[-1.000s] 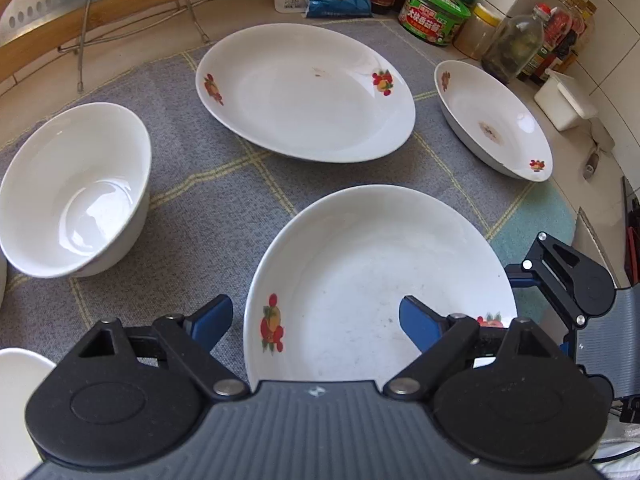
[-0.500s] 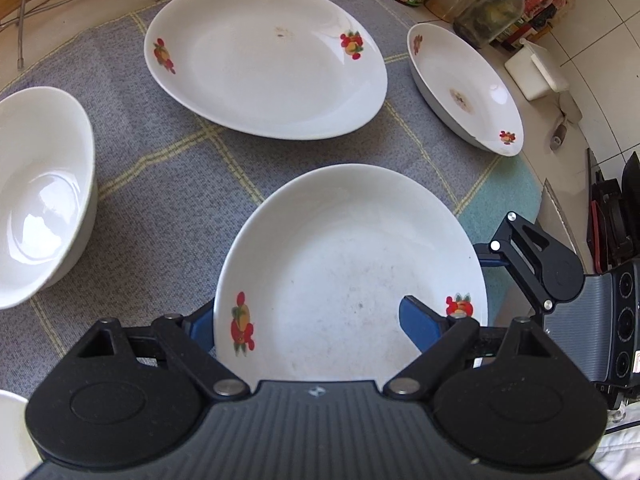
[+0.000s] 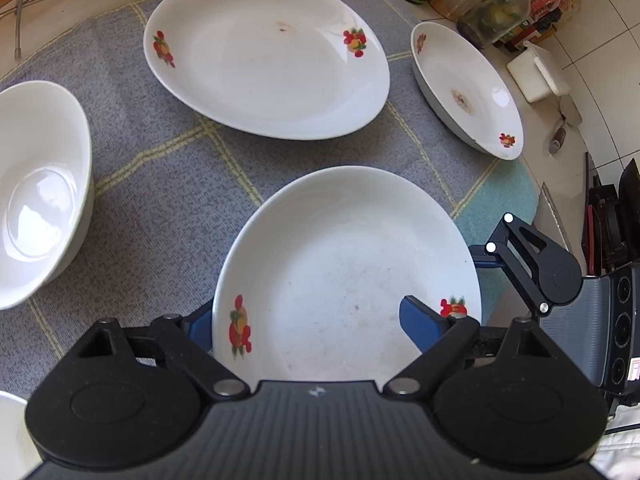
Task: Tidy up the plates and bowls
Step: 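Lift the large plate with the left tool and carry it over another plate, then lower the large plate onto the other plate and open the left tool, then withdraw the left tool from the stacked plates, then move the right tool toward the white plate near the cutting board, then grip the rim of the white flower plate with the right tool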
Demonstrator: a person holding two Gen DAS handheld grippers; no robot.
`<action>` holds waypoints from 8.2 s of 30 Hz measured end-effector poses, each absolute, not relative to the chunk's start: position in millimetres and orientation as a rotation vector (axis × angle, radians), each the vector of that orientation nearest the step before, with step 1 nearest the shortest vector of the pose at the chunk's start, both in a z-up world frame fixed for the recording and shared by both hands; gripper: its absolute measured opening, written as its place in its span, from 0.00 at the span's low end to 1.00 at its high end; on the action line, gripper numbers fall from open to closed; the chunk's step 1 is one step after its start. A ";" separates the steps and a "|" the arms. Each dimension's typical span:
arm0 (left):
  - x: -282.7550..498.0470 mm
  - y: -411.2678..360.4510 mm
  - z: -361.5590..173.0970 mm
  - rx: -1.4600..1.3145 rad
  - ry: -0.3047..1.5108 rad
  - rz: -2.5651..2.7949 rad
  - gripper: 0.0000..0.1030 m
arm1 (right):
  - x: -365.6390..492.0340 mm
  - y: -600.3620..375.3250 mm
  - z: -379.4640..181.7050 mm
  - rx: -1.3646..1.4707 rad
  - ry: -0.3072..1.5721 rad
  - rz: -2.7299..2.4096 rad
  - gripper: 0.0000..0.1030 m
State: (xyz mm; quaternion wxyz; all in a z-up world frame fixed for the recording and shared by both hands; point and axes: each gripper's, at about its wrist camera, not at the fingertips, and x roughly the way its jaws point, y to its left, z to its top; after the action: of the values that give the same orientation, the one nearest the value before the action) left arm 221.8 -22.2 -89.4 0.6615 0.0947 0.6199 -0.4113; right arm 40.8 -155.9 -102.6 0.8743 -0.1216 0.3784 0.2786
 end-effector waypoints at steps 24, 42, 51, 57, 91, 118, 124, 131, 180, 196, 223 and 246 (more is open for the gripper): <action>222.5 -67.1 -59.8 0.208 1.345 -0.967 0.88 | 48.5 -207.6 -69.9 -0.286 0.795 0.592 1.00; 242.7 -174.7 -33.8 0.272 1.279 -1.073 0.88 | 58.5 -293.0 -51.8 -0.265 0.778 0.471 1.00; 249.8 -240.8 -34.2 0.343 1.263 -1.154 0.88 | 54.3 -337.4 -50.8 -0.234 0.782 0.365 1.00; 250.5 -281.9 -42.2 0.382 1.268 -1.206 0.88 | 48.3 -361.9 -54.1 -0.206 0.800 0.299 1.00; 255.5 -320.4 -76.7 0.500 1.351 -1.152 0.88 | 46.7 -383.0 -58.1 -0.169 0.808 0.267 1.00; 262.2 -279.3 -54.9 0.361 1.351 -1.089 0.88 | 51.1 -374.7 -54.8 -0.169 0.760 0.300 1.00; 254.4 -273.8 -51.9 0.365 1.304 -1.077 0.88 | 50.5 -373.4 -53.2 -0.169 0.759 0.274 1.00; 246.3 -263.2 -47.6 0.387 1.231 -1.047 0.88 | 48.0 -372.1 -51.4 -0.157 0.757 0.244 1.00; 191.1 -99.6 -111.0 0.201 0.766 -0.473 1.00 | 223.4 -277.3 -32.1 -0.219 0.834 0.582 1.00; 199.2 -101.8 -112.6 0.192 0.744 -0.470 1.00 | 322.6 -254.8 -63.2 -0.226 0.993 0.753 1.00; 198.9 -101.5 -112.1 0.232 0.724 -0.471 0.99 | 367.7 -243.9 -85.3 -0.146 1.161 0.876 0.90; 181.5 -104.1 -97.3 0.284 0.743 -0.496 0.97 | 341.9 -254.7 -66.6 -0.084 1.151 0.881 0.90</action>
State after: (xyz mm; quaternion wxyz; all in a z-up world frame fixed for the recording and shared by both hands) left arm 181.5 -104.1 -97.3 0.8922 0.1366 0.3583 -0.2388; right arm 341.9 -254.7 -66.6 0.7480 -0.0383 0.5261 0.4029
